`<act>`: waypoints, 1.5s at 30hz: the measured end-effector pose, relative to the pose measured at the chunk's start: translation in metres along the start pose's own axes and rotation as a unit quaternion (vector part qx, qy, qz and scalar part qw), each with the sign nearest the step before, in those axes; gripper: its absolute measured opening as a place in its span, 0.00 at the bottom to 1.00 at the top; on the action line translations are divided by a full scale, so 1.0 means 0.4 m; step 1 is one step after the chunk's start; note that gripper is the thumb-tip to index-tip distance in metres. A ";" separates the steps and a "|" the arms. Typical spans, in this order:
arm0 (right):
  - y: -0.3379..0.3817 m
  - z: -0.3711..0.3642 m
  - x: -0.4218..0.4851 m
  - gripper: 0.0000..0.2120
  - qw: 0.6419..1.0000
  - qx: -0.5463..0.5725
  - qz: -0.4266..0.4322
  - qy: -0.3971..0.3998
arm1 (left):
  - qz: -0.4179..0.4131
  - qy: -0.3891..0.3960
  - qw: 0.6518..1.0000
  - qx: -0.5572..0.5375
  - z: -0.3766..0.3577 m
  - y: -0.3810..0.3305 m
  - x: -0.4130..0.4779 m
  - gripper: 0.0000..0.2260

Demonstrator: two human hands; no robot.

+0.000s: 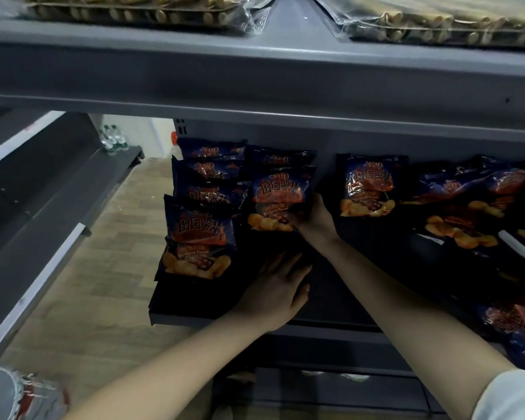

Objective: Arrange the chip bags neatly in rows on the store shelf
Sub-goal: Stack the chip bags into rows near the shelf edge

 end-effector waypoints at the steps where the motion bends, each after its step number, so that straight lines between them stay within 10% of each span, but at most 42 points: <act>1: 0.000 -0.002 -0.003 0.32 1.000 0.000 -0.002 -0.003 | 0.000 0.001 1.000 -0.003 0.001 0.000 0.000 0.28; 8: 0.025 0.077 -0.038 0.41 0.998 -0.007 0.044 -0.037 | -0.035 -0.026 0.998 0.055 0.019 -0.015 0.019 0.23; 21: -0.045 0.527 -0.247 0.26 0.964 -0.117 0.079 -0.224 | -0.184 -0.107 0.976 0.035 0.061 -0.276 0.305 0.19; 37: -0.146 0.753 -0.345 0.23 0.951 -0.138 0.058 -0.272 | -0.126 -0.068 0.989 0.021 0.138 -0.390 0.659 0.38; 45: -0.191 0.785 -0.318 0.23 0.958 -0.119 0.050 -0.258 | -0.097 -0.046 0.990 0.096 0.112 -0.409 0.694 0.24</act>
Point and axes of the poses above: each hand's wrist, its own x-axis towards the middle knuckle, its own z-axis out of the back of the hand, y = z × x, the point moved 6 cm from there along x, towards the middle knuckle, and after that the axes turned 3 degrees about x, right-handed, at the moved point
